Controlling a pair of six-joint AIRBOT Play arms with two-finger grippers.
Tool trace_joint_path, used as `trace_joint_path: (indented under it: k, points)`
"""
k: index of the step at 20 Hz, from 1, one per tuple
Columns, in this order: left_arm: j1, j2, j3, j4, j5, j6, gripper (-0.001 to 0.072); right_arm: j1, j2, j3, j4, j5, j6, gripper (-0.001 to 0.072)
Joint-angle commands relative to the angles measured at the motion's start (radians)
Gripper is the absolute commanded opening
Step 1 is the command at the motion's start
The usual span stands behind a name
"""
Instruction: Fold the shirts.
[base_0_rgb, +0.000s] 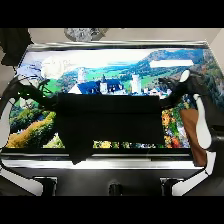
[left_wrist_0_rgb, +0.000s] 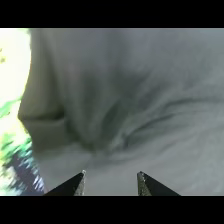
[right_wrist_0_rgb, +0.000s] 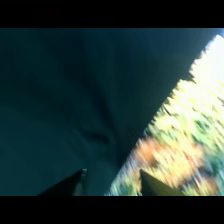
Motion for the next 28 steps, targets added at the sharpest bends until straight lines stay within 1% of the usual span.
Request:
trace_joint_path:
  k: [1,2,3,4,5,7,9,10,13,16,17,18,20,21,22,23,24,26,28]
  points:
    - [0.062,0.048,0.021,0.003,-0.117,-0.021,0.0417,-0.098,0.098,0.004,0.01,0.116,-0.002,0.0508]
    - [0.078,0.08,-0.012,0.003,-0.126,-0.021,0.0418,-0.129,0.117,0.003,0.013,0.165,-0.002,0.0509]
    - [0.091,0.122,-0.075,0.003,-0.118,-0.014,0.0421,-0.156,0.135,-0.008,0.012,0.201,-0.007,0.0535]
    - [0.099,0.164,-0.163,0.003,-0.092,-0.006,0.048,-0.173,0.155,-0.042,0.012,0.204,-0.019,0.0549]
    - [0.103,0.211,-0.281,0.002,-0.061,-0.003,0.0486,-0.18,0.182,-0.097,0.01,0.189,-0.025,0.0549]
    - [0.1,0.318,-0.577,-0.034,0.039,0.041,0.0485,-0.175,0.238,-0.237,-0.003,0.12,-0.026,0.0549]
    - [0.1,0.422,-0.839,-0.151,0.151,0.145,0.0484,-0.175,0.27,-0.359,-0.008,0.067,-0.026,0.0547]
    - [0.1,0.46,-0.917,-0.183,0.192,0.169,0.0484,-0.175,0.274,-0.397,-0.016,0.058,-0.029,0.0547]
    - [0.099,0.519,-1.046,-0.23,0.249,0.179,0.0483,-0.175,0.274,-0.447,-0.018,0.055,-0.041,0.0546]
    - [0.099,0.519,-1.089,-0.266,0.288,0.187,0.0473,-0.175,0.277,-0.463,-0.018,0.055,-0.056,0.0546]
    - [0.1,0.519,-1.091,-0.275,0.308,0.193,0.0416,-0.175,0.283,-0.476,-0.018,0.051,-0.059,0.0546]
    - [0.1,0.52,-1.089,-0.28,0.326,0.193,0.0341,-0.175,0.296,-0.5,-0.017,0.043,-0.06,0.0547]
    - [0.099,0.52,-1.089,-0.289,0.358,0.187,0.0301,-0.175,0.337,-0.576,-0.014,0.006,-0.063,0.0547]
    - [0.099,0.52,-1.089,-0.29,0.373,0.174,0.0181,-0.175,0.359,-0.619,-0.005,-0.022,-0.063,0.0547]
    - [0.1,0.52,-1.088,-0.291,0.381,0.175,0.0099,-0.175,0.378,-0.659,0.013,-0.048,-0.063,0.0548]
    - [0.1,0.52,-1.088,-0.291,0.384,0.175,0.0088,-0.175,0.391,-0.69,0.038,-0.063,-0.074,0.055]
    - [0.1,0.52,-1.087,-0.29,0.384,0.18,0.0034,-0.175,0.396,-0.714,0.066,-0.068,-0.094,0.056]
    - [0.1,0.52,-1.087,-0.29,0.385,0.18,0.0034,-0.175,0.394,-0.753,0.107,-0.079,-0.104,0.0563]
    - [0.1,0.52,-1.087,-0.29,0.384,0.18,0.0034,-0.175,0.394,-0.793,0.144,-0.122,-0.103,0.0563]
